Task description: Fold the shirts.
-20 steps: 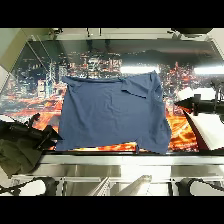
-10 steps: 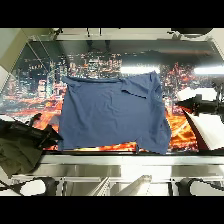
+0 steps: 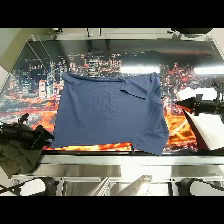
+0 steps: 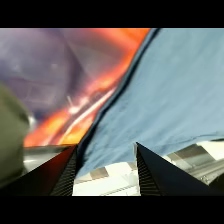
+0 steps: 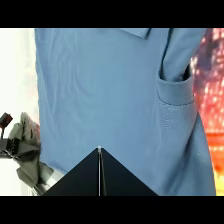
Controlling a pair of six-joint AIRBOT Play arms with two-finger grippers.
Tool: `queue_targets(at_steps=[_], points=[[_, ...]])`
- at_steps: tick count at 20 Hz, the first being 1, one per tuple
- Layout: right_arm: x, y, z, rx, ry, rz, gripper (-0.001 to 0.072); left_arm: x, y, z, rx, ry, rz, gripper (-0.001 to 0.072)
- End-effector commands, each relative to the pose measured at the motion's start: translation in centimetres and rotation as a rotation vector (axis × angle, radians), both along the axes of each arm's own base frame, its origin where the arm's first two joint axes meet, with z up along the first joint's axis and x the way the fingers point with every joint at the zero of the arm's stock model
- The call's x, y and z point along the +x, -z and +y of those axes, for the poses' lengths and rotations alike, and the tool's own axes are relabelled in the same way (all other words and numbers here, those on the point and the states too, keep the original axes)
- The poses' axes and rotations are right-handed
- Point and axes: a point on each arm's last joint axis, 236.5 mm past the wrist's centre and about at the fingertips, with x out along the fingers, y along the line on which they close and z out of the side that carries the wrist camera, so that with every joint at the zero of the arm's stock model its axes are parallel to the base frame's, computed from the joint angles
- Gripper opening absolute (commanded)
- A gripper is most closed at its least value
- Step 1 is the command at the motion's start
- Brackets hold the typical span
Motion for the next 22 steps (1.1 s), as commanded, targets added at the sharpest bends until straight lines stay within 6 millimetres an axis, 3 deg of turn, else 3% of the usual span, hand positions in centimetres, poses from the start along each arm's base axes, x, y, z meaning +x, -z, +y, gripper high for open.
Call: queue_targets(at_steps=[1,4,7,12,13,14,15,19,22], points=[[0.1,-0.1,0.0,0.004,0.001,-0.004,0.0015,0.1,0.6,-0.4,0.006,0.030,-0.001,0.0405],[0.0,-0.1,0.1,0.004,0.001,-0.004,0.0015,1.3,0.4,-0.3,0.033,0.052,-0.034,0.0405],[0.0,0.0,0.0,0.001,0.000,-0.002,0.0015,2.3,0.8,-1.5,0.041,0.067,-0.070,0.0402],[-0.4,0.5,-0.1,-0.016,-0.011,0.014,0.0017,2.3,1.6,-2.9,0.048,0.128,-0.100,0.0030],[-0.9,1.2,-0.2,-0.043,-0.025,0.040,0.0049,2.2,1.5,-2.9,0.044,0.130,-0.097,0.0029],[-1.5,2.3,-0.6,-0.071,-0.026,0.095,0.0185,2.1,1.5,-2.9,0.042,0.129,-0.096,0.0029],[-2.2,3.4,-0.9,-0.094,-0.028,0.153,0.0253,2.1,1.5,-2.9,0.040,0.131,-0.094,0.0029],[-4.6,8.0,-3.0,-0.222,-0.043,0.321,0.0249,2.0,1.5,-2.8,0.045,0.135,-0.092,0.0029],[-5.1,9.8,-2.6,-0.194,-0.062,0.375,0.0249,2.0,1.5,-2.9,0.042,0.136,-0.091,0.0029]])
